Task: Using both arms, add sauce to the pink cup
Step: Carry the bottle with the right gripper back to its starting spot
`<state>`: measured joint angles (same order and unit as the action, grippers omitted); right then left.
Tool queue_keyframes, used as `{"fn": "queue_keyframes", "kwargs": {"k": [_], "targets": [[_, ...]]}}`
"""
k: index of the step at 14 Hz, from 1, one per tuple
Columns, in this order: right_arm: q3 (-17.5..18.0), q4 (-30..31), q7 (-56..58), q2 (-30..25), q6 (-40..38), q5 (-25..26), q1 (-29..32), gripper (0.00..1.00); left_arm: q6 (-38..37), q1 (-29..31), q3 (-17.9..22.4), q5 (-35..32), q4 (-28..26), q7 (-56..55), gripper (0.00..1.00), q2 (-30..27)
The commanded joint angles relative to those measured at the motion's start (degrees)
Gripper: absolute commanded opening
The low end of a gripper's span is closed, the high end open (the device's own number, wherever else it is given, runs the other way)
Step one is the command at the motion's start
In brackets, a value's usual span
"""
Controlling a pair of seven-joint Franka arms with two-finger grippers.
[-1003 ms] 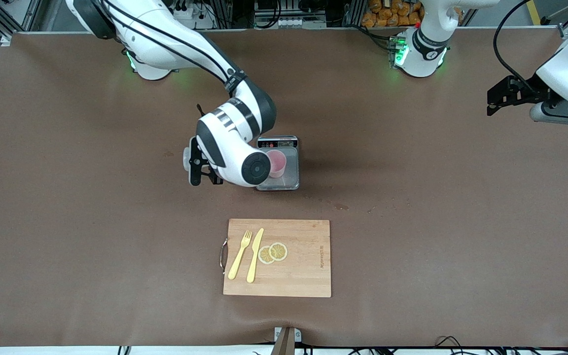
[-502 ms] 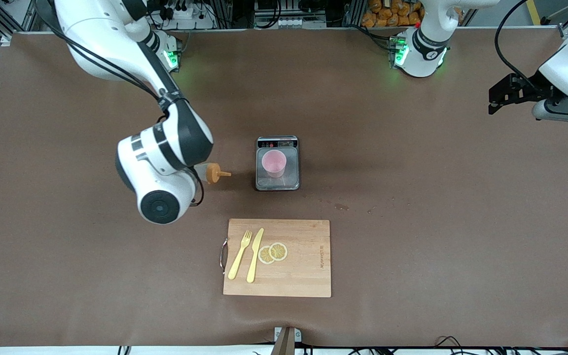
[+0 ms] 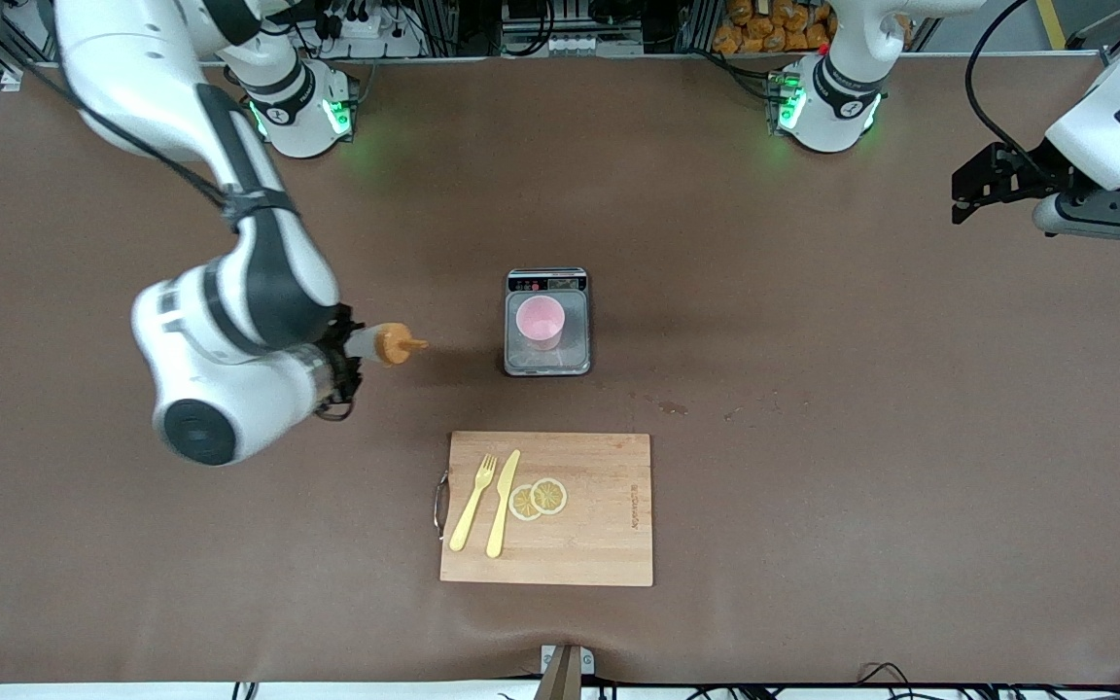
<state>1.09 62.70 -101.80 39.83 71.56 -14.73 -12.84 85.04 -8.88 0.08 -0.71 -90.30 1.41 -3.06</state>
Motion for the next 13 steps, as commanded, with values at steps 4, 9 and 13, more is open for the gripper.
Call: {"fn": "queue_keyframes", "kwargs": {"k": [4, 9, 13], "targets": [[0.75, 1.37, 13.62, -2.92, -4.32, -13.56, 13.44, 0.00, -0.40, 0.61, 0.45, 0.44, 0.47, 0.17, 1.00, -0.20], [0.75, 4.27, 25.21, -2.48, -6.52, -20.50, 22.93, 0.00, -0.49, 1.58, 0.80, 1.67, 0.03, 0.17, 1.00, -0.19], [0.66, 8.92, 38.49, -0.90, -6.79, -25.33, 30.14, 0.00, -0.93, 1.84, 0.80, 1.77, 0.03, 0.26, 1.00, 0.07]]}}
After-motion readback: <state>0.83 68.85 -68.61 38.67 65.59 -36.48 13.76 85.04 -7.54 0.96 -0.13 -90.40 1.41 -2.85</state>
